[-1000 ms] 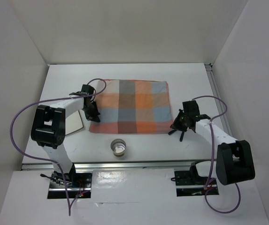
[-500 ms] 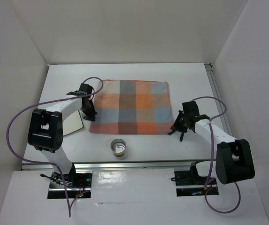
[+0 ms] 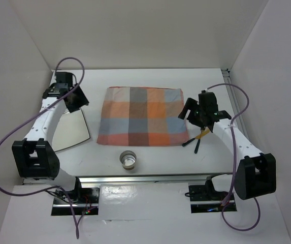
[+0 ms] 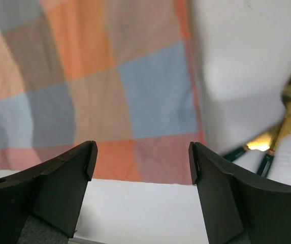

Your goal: Set the dinner table for one person

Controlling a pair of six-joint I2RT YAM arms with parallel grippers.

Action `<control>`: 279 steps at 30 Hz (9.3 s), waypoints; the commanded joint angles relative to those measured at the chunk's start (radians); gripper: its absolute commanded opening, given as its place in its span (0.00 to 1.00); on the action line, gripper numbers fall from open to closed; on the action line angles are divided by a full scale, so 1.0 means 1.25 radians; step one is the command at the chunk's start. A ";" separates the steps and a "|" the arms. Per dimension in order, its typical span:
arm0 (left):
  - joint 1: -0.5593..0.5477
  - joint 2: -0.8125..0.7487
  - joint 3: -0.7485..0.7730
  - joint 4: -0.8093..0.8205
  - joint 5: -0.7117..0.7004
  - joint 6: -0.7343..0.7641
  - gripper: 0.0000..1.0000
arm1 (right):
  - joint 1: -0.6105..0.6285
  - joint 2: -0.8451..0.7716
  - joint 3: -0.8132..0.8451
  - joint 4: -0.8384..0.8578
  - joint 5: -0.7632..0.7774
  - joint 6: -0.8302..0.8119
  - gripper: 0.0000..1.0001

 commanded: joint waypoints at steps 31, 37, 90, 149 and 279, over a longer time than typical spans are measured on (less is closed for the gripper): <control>0.377 -0.197 -0.372 0.169 0.393 -0.110 0.87 | 0.531 0.249 0.299 -0.038 -0.004 -0.209 0.94; 0.377 -0.223 -0.354 0.154 0.365 -0.094 0.87 | 0.595 0.249 0.247 -0.058 -0.027 -0.209 0.94; 0.353 -0.261 -0.298 0.119 0.376 -0.007 0.85 | -0.017 0.700 0.896 -0.200 0.139 -0.197 0.00; 0.756 -0.331 -0.562 0.207 0.292 -0.052 0.92 | 0.047 0.383 0.692 -0.137 -0.162 -0.197 1.00; 0.368 -0.351 -0.438 0.737 0.652 -0.312 0.00 | 0.095 0.318 0.604 -0.145 -0.109 -0.195 1.00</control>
